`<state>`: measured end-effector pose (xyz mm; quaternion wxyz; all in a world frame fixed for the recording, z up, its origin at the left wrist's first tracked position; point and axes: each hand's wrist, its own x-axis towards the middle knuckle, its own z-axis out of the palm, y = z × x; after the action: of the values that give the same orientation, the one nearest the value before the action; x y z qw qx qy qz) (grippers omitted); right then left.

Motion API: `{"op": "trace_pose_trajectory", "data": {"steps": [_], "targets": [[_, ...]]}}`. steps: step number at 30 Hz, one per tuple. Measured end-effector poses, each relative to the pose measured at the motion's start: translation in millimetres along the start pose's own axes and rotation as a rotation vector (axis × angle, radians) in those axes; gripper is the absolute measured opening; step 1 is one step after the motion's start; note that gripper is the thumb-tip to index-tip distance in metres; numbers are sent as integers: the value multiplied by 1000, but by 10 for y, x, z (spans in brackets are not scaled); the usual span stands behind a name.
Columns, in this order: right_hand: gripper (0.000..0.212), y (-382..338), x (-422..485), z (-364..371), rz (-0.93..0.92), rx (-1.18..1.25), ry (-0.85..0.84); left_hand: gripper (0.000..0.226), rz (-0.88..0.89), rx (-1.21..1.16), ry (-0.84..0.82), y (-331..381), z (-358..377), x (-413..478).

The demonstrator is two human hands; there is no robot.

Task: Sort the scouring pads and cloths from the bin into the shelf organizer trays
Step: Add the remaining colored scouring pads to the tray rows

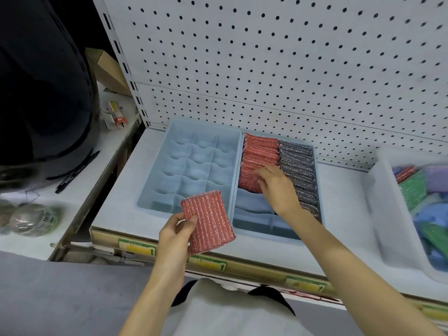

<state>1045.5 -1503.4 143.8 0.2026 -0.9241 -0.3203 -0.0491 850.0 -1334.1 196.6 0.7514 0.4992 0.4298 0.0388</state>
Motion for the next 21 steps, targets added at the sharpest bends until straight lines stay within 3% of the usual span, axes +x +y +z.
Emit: {"op": "trace_pose_trajectory", "data": {"steps": [5, 8, 11, 13, 17, 19, 21], "targets": [[28, -71, -13, -31, 148, 191, -6, 12, -2, 29, -23, 13, 21, 15], [21, -279, -131, -294, 377, 478, 84, 9, 9, 49, -42, 5, 70, 28], [22, -625, -377, -486, 662, 1070, -234, 12, 34, 80, -85, -33, 190, 18], [21, -799, -554, -475, 693, 1175, -399, 15, 65, 105, -122, -43, 303, 4], [19, -707, -563, -508, 676, 1177, -119, 10, 211, 195, -156, -84, 403, 89], [24, -438, -415, -544, 721, 1101, 62, 11, 383, 437, -117, -145, 376, 218], [25, -193, -248, -530, 674, 914, 152, 28, 512, 734, -114, -192, 381, 349]]}}
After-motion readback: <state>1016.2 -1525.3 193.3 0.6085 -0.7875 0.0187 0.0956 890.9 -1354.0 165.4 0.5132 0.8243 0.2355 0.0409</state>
